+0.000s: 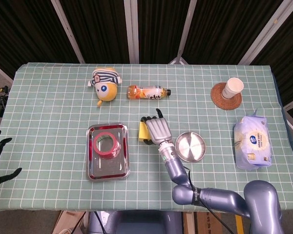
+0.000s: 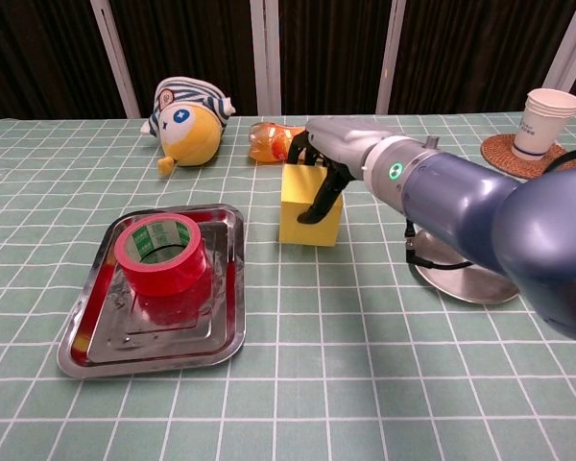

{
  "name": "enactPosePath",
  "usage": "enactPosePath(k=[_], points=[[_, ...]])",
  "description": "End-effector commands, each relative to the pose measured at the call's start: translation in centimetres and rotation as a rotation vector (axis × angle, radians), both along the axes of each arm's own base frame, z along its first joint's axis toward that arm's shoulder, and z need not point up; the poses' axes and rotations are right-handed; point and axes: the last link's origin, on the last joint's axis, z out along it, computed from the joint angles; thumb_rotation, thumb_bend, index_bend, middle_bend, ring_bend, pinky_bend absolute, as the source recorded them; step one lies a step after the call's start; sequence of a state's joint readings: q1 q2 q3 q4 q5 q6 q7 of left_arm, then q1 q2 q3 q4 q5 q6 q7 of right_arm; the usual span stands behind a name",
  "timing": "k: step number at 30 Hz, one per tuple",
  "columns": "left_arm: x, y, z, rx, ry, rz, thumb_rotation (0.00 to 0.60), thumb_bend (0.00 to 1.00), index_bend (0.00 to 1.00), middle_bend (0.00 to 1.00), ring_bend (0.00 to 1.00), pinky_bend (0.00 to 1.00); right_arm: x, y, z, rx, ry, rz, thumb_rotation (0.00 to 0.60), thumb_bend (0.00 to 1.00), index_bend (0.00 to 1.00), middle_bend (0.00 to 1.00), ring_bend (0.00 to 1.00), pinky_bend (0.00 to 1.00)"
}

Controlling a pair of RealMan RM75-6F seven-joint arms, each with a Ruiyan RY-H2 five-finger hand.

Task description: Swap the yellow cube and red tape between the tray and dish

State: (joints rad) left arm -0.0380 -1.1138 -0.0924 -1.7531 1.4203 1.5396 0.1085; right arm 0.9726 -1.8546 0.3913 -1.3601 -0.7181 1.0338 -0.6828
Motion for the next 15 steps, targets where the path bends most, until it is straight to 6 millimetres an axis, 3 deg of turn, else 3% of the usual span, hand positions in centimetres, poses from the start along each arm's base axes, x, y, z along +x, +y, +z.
enactPosePath(k=[1,3,6,8,11,15], points=[[-0.1,0.0,0.1,0.004,-0.002,0.004,0.6,0.03,0.2,0.0,0.0,0.06,0.7,-0.6,-0.7,-0.015,0.021,0.023,0.6,0.29,0.33,0.44,0.4,0.04],[-0.1,0.0,0.2,0.008,-0.005,0.006,0.6,0.03,0.2,0.0,0.0,0.06,0.7,-0.9,-0.9,-0.007,0.031,0.027,0.6,0.29,0.28,0.4,0.34,0.01],[-0.1,0.0,0.4,0.015,-0.006,0.006,0.6,0.03,0.2,0.0,0.0,0.06,0.4,-0.9,-1.2,0.03,0.058,0.023,0.6,0.24,0.1,0.19,0.13,0.0],[-0.2,0.0,0.4,0.016,-0.005,0.008,0.6,0.03,0.2,0.0,0.0,0.06,0.0,-0.9,-1.1,0.063,0.102,0.023,0.6,0.14,0.01,0.04,0.01,0.0],[-0.1,-0.1,0.4,0.015,-0.003,0.008,0.6,0.03,0.21,0.0,0.0,0.06,-0.2,-0.7,-0.6,0.094,0.117,0.024,0.6,0.05,0.0,0.0,0.0,0.0],[0.0,-0.1,0.3,0.012,-0.002,0.001,0.6,0.03,0.2,0.0,0.0,0.06,-0.3,-0.2,0.6,0.089,0.133,0.041,0.6,0.02,0.0,0.0,0.0,0.0]])
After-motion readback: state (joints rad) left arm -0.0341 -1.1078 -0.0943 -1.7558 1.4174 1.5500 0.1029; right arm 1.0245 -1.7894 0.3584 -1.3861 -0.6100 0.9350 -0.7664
